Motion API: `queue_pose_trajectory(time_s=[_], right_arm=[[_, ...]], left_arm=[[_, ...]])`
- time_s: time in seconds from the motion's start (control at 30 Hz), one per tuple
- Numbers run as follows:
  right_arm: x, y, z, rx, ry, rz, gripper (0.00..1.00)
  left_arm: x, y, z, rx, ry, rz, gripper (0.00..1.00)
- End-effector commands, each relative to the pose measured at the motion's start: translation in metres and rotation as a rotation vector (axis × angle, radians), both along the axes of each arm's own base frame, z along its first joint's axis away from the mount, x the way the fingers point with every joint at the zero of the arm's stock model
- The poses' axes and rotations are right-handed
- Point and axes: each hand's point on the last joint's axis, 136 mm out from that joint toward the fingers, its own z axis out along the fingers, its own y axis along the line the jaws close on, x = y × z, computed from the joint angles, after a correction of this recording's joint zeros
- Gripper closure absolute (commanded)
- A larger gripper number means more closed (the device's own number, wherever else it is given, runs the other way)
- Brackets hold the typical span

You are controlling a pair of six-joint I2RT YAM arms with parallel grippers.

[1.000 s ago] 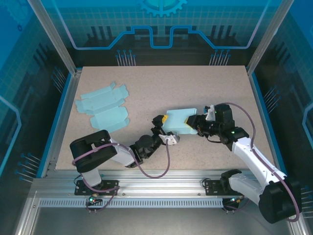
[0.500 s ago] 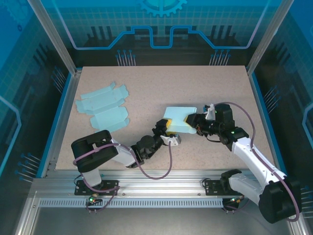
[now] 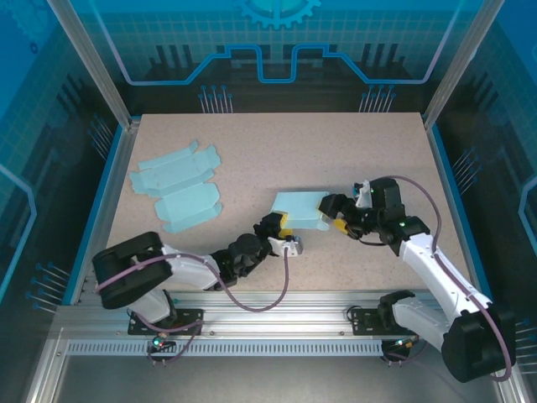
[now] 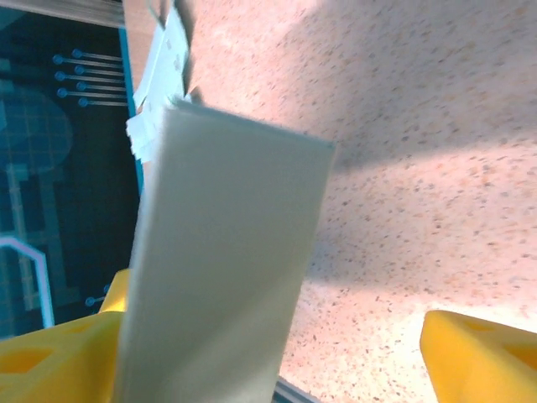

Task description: Fold the paper box

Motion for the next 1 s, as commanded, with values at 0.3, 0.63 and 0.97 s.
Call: queue_pose_trajectory(time_s=[0.3,0.63,0.97], right_arm=[[-0.004,-0.034,0.021,-0.227,-0.115,0.029,0.06],[-0.025,-0.037,0.034,-0.366,-0.224,0.104,0.14],[-0.040,-0.011,0.014,-0.542,-0.247,0.284,0.23]], left_arm=[[-0.047,0.029,-0.026,0.178,0.734,-0.058,0.67],[-0.045,0.033,-0.044,0.286,1.011,-0.032,0.65],[-0.025,0.027,-0.061,0.336,1.102,-0.001,0.49]])
